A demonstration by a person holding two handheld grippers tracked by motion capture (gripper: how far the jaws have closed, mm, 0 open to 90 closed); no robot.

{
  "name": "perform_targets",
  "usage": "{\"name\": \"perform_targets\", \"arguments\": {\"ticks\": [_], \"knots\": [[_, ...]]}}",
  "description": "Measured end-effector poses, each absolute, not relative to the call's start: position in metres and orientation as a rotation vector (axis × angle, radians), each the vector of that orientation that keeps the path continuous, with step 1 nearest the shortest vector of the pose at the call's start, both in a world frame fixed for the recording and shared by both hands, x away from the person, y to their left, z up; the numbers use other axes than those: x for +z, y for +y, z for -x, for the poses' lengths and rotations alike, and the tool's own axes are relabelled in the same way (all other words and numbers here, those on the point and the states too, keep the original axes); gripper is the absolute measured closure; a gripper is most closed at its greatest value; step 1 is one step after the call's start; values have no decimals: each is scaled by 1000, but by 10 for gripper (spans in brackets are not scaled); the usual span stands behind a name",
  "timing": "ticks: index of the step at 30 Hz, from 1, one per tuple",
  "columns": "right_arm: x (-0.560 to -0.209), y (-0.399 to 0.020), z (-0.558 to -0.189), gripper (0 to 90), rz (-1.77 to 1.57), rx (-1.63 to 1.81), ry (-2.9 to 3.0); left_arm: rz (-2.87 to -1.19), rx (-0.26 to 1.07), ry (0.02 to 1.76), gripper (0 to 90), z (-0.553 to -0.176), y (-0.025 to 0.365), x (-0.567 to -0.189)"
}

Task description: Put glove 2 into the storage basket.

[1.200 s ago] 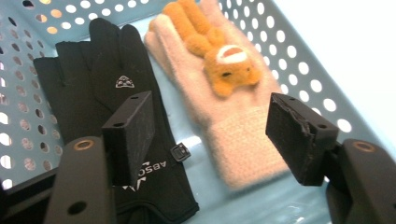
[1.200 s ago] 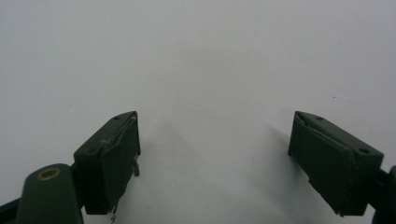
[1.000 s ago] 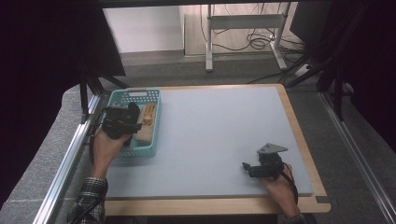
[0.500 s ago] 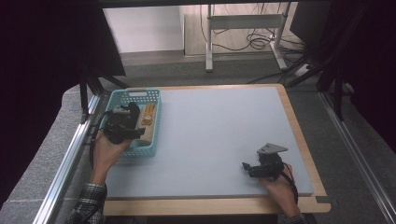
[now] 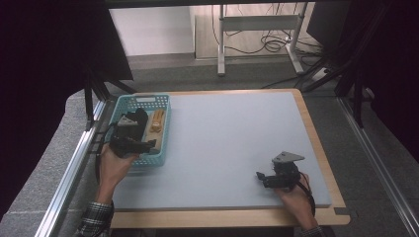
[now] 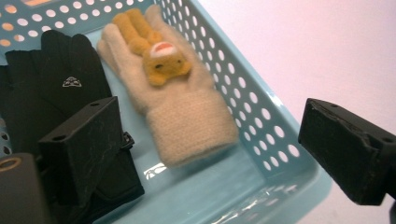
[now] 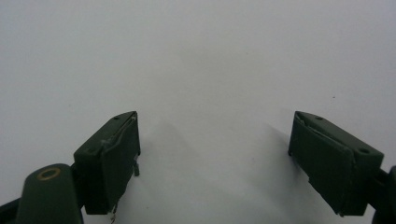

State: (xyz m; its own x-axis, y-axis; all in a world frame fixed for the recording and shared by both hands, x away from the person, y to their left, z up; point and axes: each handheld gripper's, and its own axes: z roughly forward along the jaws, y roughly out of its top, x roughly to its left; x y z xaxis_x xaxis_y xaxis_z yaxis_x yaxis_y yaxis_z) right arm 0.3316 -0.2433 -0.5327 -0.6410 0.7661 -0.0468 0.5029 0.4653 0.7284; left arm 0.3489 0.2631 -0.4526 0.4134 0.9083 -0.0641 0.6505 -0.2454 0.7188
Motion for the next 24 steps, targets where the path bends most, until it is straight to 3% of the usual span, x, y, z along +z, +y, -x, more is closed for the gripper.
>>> {"name": "perform_targets", "arguments": {"ticks": [24], "knots": [[-533,-243,-332,160,-1069,988,2349,-2014,530,1179,16,-322,242,-452]]}}
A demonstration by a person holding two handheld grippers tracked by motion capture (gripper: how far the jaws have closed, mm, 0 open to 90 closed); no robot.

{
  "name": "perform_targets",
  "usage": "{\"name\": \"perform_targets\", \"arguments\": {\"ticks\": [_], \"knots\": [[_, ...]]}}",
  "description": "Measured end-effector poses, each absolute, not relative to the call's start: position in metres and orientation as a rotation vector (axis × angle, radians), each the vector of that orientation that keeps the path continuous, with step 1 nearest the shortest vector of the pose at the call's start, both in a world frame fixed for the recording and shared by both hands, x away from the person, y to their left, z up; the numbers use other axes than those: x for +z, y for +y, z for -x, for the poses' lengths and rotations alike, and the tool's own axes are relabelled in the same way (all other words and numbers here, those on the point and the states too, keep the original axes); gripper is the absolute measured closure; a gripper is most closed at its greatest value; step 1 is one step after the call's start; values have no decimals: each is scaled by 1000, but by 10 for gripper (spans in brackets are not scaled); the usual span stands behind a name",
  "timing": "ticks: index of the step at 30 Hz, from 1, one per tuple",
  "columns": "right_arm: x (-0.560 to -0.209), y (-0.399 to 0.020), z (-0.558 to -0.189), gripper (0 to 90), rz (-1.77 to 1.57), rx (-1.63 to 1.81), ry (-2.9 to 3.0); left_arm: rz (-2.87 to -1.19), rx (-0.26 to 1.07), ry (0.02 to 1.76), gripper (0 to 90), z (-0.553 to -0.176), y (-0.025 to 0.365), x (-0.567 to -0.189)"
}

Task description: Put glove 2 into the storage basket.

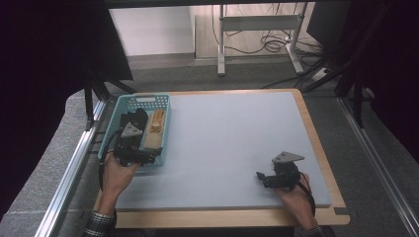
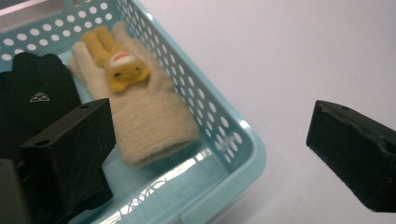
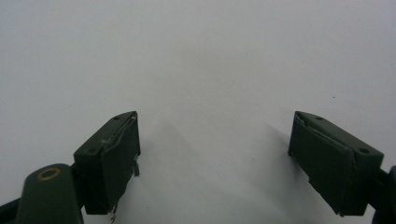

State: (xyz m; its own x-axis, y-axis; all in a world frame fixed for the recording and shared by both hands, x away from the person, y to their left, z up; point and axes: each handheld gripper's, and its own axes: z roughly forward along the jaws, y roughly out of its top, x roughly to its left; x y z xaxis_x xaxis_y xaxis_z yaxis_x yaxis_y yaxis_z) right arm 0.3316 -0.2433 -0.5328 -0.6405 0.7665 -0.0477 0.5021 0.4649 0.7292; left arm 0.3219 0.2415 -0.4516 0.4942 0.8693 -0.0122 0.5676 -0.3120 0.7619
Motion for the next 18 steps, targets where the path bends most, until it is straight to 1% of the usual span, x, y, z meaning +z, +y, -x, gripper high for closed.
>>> {"name": "perform_targets", "arguments": {"ticks": [18], "knots": [[-533,-243,-332,160,-1068,986,2350,-1995,544,1077,15,-309,220,-450]]}}
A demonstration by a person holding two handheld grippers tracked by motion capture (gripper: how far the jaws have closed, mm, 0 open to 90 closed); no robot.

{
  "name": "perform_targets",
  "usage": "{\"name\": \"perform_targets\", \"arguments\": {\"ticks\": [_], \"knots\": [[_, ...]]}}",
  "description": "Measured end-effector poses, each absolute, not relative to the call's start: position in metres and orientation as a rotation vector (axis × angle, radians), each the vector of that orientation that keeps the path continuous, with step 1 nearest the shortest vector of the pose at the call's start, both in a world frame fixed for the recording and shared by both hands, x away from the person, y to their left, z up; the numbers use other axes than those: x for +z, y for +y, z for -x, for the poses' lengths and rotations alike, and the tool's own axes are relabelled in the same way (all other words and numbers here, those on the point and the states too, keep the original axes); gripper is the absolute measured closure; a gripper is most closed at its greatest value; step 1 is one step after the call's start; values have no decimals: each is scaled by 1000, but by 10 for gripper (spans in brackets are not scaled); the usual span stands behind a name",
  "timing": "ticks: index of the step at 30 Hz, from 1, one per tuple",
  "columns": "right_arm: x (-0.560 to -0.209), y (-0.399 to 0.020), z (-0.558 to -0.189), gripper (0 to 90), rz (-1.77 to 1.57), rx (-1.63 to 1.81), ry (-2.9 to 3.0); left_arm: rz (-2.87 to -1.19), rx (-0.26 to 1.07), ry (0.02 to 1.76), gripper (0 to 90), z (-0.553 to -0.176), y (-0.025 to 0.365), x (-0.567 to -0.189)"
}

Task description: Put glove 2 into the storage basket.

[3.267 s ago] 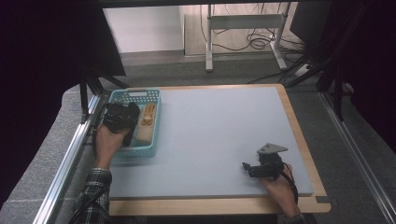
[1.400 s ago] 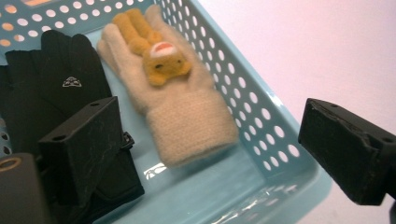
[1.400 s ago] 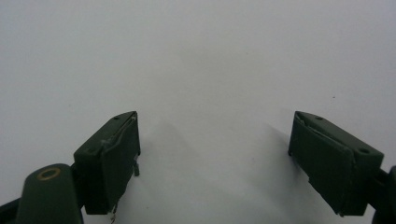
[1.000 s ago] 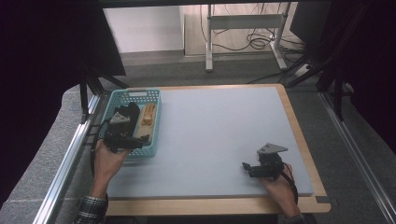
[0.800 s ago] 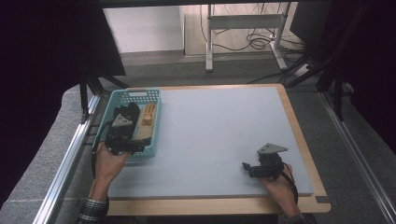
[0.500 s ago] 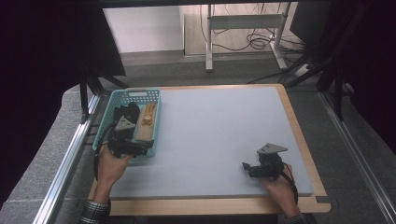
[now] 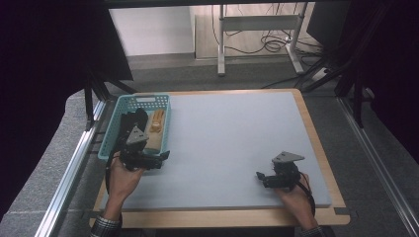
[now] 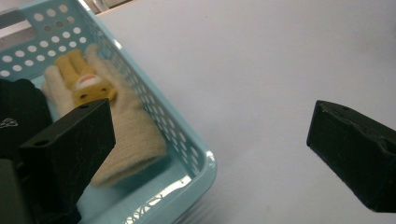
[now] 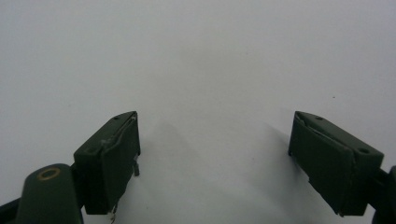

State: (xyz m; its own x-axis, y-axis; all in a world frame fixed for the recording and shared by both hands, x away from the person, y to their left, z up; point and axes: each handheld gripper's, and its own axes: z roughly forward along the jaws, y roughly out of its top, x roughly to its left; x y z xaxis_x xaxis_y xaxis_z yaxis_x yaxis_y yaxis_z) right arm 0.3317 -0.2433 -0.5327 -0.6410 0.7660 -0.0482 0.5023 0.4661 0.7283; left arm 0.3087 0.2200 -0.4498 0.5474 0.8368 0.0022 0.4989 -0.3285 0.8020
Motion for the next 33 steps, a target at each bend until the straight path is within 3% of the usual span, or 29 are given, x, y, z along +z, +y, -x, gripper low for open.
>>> {"name": "perform_targets", "arguments": {"ticks": [33], "knots": [[-533,-243,-332,160,-1068,986,2350,-1995,466,924,11,-306,158,-466]]}}
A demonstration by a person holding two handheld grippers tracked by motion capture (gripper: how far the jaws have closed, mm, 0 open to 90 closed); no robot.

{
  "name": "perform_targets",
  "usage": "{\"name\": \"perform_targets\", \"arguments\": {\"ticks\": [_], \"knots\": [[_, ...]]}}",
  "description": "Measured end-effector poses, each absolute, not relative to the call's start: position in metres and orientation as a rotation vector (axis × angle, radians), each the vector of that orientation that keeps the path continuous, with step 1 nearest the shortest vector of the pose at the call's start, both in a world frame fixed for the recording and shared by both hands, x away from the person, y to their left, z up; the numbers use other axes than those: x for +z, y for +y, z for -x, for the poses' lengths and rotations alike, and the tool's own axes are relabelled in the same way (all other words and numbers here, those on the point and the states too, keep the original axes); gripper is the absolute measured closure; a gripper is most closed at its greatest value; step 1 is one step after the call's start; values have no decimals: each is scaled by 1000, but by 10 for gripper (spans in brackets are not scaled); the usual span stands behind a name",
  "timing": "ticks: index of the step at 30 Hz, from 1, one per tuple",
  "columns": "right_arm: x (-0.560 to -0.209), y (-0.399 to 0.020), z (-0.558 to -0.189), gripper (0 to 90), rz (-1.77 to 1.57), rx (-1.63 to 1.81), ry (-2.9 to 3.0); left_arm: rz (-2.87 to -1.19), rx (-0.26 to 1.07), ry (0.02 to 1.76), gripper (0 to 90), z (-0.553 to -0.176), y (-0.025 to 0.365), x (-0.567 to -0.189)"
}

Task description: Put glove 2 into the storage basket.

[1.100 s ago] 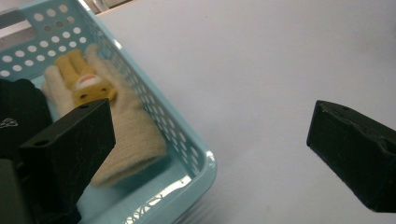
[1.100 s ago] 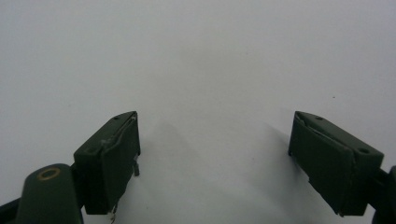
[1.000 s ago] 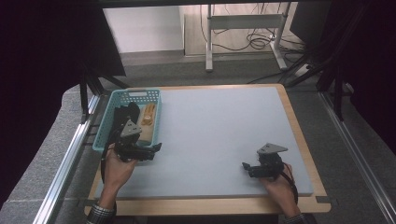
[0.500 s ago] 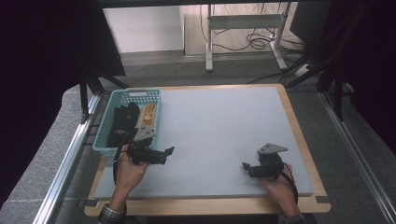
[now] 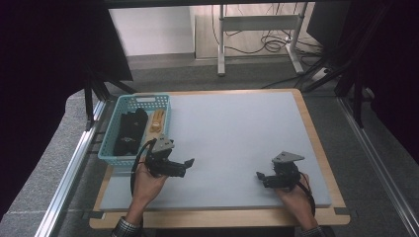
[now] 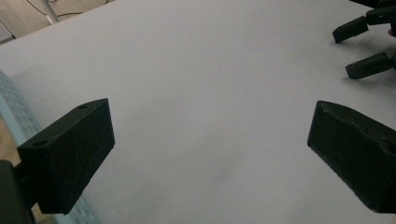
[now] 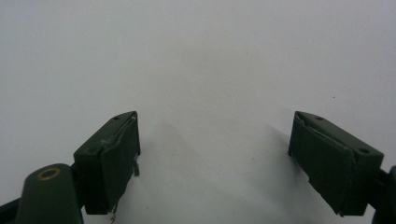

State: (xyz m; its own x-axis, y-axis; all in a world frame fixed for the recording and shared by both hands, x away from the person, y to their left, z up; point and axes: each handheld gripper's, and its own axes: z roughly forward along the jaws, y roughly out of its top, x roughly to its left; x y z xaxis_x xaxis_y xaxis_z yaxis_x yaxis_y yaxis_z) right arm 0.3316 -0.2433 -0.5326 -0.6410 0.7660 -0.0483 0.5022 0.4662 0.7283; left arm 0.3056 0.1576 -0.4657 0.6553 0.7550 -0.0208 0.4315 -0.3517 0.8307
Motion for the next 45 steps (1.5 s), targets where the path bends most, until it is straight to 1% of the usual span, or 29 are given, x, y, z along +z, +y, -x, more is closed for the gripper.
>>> {"name": "perform_targets", "arguments": {"ticks": [10,19,45], "knots": [[-533,-243,-332,160,-1068,986,2350,-2012,459,897,11,-304,145,-476],[-533,-243,-332,160,-1068,986,2350,-2042,439,878,8,-302,132,-494],[-533,-243,-332,160,-1068,987,2349,-2122,413,874,0,-301,117,-535]]}}
